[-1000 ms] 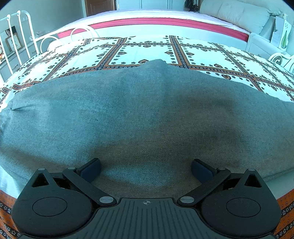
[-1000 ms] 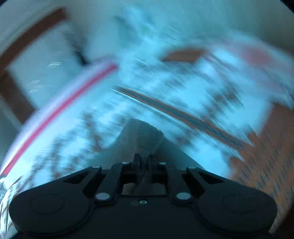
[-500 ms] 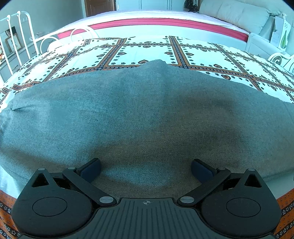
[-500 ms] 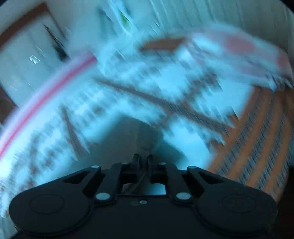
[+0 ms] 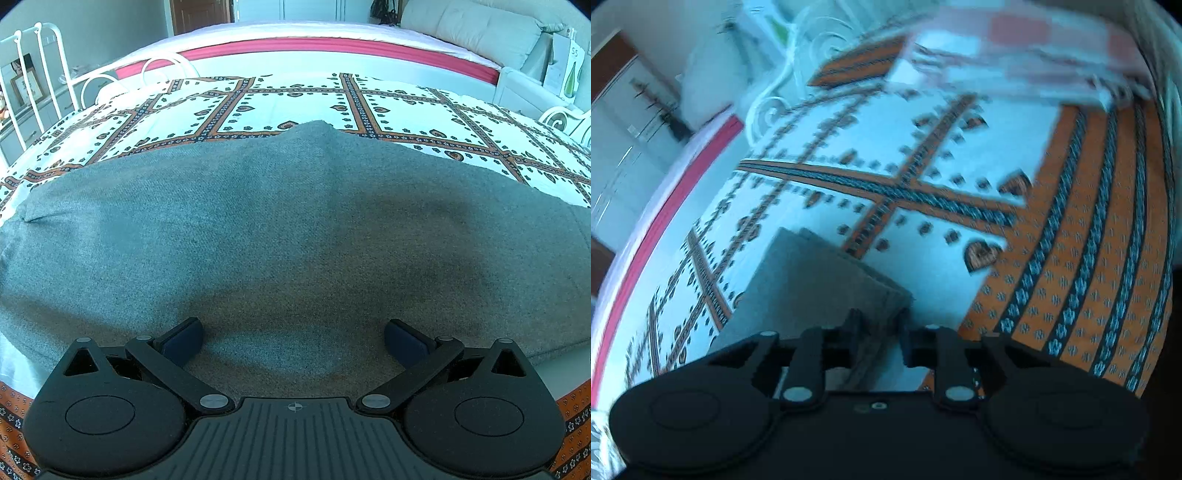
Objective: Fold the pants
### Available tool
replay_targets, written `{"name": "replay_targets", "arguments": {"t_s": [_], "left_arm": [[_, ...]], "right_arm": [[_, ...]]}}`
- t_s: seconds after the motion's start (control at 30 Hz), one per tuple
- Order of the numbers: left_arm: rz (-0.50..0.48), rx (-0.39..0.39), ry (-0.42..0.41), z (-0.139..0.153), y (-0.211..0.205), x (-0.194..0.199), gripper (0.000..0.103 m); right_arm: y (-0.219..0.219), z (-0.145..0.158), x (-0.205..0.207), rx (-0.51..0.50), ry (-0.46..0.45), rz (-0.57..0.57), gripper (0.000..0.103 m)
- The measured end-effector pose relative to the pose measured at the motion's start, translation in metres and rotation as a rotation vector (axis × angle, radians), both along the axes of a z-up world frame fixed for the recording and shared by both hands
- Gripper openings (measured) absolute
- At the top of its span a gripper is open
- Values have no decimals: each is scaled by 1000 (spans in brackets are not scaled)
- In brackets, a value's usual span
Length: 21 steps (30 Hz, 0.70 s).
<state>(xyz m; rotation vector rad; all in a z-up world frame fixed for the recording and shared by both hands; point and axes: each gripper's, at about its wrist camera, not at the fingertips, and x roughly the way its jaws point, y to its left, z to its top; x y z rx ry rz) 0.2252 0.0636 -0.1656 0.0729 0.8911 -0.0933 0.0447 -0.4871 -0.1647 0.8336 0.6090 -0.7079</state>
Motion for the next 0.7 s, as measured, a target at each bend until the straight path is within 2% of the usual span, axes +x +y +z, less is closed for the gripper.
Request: {"name": "replay_targets", "arguments": {"t_s": [0.1,0.17,0.27,0.3,0.33,0.43,0.5,0.6,0.7], "left_arm": [[1,0,0,0,0,0,103],[0,-3,-2,0,1,0,103],[-2,-10,-3,1,2,0,103],[-2,-11,-4,2,2,1,103],[-1,-12,-6,2,2,1,103],[2,-19,-10,4,0,1,103],[-6,-20,-14,5,-2,1,103],[-7,-17,-12,6,-2,1,103],[-2,-16,-10,6,-1,1,103]], "right_arm": [[-1,-8,1,0,41,-34,11],[4,-5,6,-43,57,-20,14],[12,3,4,-64,37,11,38],[12,4,2,-49,14,15,53],[12,5,0,-33,10,17,58],[12,0,-3,16,9,24,49],[17,2,-4,15,2,36,46],[37,13,-3,-84,20,78,45],[61,28,-1,-200,-3,148,44]]}}
